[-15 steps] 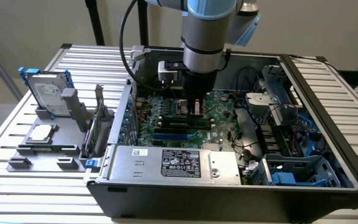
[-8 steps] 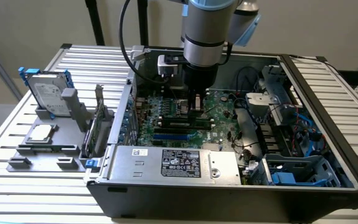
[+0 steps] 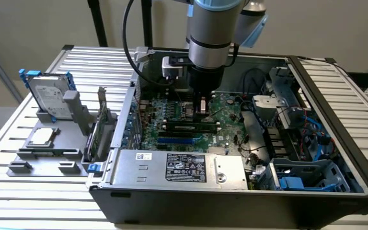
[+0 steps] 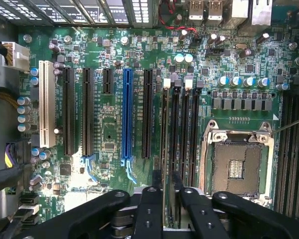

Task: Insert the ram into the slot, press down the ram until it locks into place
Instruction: 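Insert the ram into the slot, then press down the ram until it locks into place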

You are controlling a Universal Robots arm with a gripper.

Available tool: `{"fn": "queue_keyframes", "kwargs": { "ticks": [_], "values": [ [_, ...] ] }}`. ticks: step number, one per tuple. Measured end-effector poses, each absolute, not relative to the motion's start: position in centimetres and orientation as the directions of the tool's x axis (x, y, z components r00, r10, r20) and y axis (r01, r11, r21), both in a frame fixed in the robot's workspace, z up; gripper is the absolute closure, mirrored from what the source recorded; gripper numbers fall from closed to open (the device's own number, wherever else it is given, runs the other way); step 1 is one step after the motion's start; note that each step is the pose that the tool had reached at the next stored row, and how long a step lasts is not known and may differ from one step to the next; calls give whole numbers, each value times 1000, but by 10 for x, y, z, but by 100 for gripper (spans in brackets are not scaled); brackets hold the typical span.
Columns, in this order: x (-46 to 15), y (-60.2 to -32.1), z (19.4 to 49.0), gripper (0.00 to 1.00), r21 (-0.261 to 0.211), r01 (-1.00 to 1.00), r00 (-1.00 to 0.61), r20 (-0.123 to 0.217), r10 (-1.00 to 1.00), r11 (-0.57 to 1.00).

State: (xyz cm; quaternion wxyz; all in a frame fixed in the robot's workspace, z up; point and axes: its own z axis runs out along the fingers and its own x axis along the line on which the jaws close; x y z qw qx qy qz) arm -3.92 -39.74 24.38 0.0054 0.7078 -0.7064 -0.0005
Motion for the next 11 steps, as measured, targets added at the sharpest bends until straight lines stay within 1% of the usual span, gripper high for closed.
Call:
{"fn": "queue_keyframes", "kwargs": {
  "ticks": [2,3,11],
  "values": [
    [-39,-397,244,87,8,-1000,2,7,-1000,-2],
    [-39,-397,244,90,8,-1000,2,7,-1000,-2],
    [-41,-397,244,90,8,-1000,1,7,-1000,-1]
  ]
}}
